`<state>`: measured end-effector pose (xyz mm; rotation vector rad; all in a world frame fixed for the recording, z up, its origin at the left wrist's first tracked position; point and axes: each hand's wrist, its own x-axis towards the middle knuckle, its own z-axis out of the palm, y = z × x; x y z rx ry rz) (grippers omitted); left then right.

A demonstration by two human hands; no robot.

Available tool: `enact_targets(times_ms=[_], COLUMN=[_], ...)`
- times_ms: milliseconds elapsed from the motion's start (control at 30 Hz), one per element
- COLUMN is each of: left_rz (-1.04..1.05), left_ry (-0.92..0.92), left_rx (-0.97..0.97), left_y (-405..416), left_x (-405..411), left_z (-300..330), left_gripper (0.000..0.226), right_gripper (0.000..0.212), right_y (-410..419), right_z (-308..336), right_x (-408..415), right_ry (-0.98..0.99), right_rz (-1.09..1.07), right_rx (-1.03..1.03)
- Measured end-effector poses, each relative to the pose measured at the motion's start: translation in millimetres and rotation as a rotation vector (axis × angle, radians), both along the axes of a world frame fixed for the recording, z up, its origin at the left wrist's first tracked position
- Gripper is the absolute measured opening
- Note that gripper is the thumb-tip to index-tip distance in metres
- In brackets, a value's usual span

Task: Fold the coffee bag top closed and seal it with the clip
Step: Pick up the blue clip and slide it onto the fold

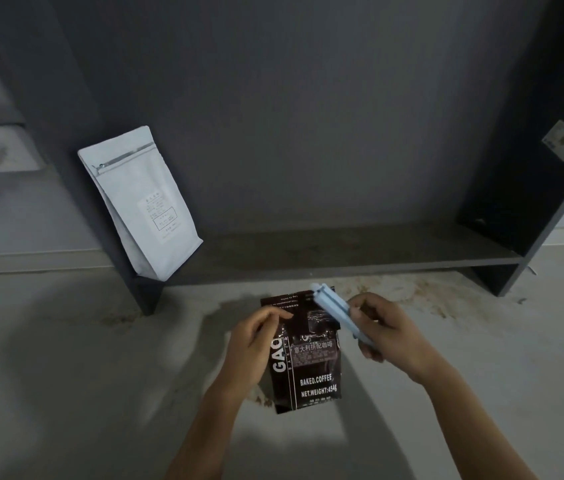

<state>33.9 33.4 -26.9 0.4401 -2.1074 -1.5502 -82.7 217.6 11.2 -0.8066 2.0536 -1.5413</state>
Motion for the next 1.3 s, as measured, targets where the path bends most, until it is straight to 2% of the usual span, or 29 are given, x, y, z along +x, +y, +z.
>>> enact_targets(times_ms=[100, 200, 300, 367, 467, 667, 833, 900, 1033, 1133, 1233, 1300], left_rz=[0.014, -0.041, -0.042, -0.042, -0.079, -0.039, -0.016, 0.002, 0.06, 0.049, 0.003, 0.007], left_ry=[-0.027, -0.084, -0.075, -0.069, -0.079, -0.099, -0.113, -0.134, -0.158, -0.124, -0.107, -0.089], left_rx=[0.046, -0.007, -0.111, -0.112, -0.074, -0.052, -0.122, -0.167, -0.174, -0.189, -0.21, -0.208], left_y=[5.9, 6.5, 0.5, -2.4, -3.7, 1.8, 8.6, 8.9, 2.6, 1.9, 6.5, 7.6], left_x=[7.4, 11.2, 10.0, 9.0, 9.0, 9.7, 8.6, 7.5, 3.7, 2.9, 0.0, -1.9], left_z=[10.6, 11.7, 4.4, 2.9, 5.4, 6.7, 6.6, 5.6, -1.9, -2.8, 4.0, 1.3], left_gripper=[0.047, 0.057, 0.047, 0.045, 0.044, 0.036, 0.035, 0.032, 0.032, 0.03, 0.021, 0.023], right_gripper=[0.013, 0.013, 0.014, 0.023, 0.032, 0.02, 0.036, 0.036, 0.019, 0.023, 0.022, 0.018], right_y=[-13.8, -22.4, -23.1, -20.0, -15.4, -9.0, -3.4, -0.3, 9.6, 17.4, 16.6, 15.5], right_z=[2.4, -1.4, -0.4, 3.3, 7.1, 16.2, 20.8, 20.6, 24.3, 29.7, 29.1, 23.6], right_x=[15.4, 24.2, 29.1, 30.8, 31.6, 23.9, 20.1, 18.6, 13.7, 9.1, 4.3, 1.0], right_ry=[0.041, 0.078, 0.084, 0.129, 0.357, 0.55, 0.588, 0.546, 0.268, 0.145, 0.124, 0.139], right_rz=[0.08, 0.12, 0.154, 0.207, 0.229, 0.087, -0.032, -0.071, -0.042, 0.027, -0.092, -0.246], right_rx=[0.069, 0.15, 0.149, 0.16, 0.224, 0.262, 0.301, 0.261, 0.055, -0.137, -0.241, -0.281])
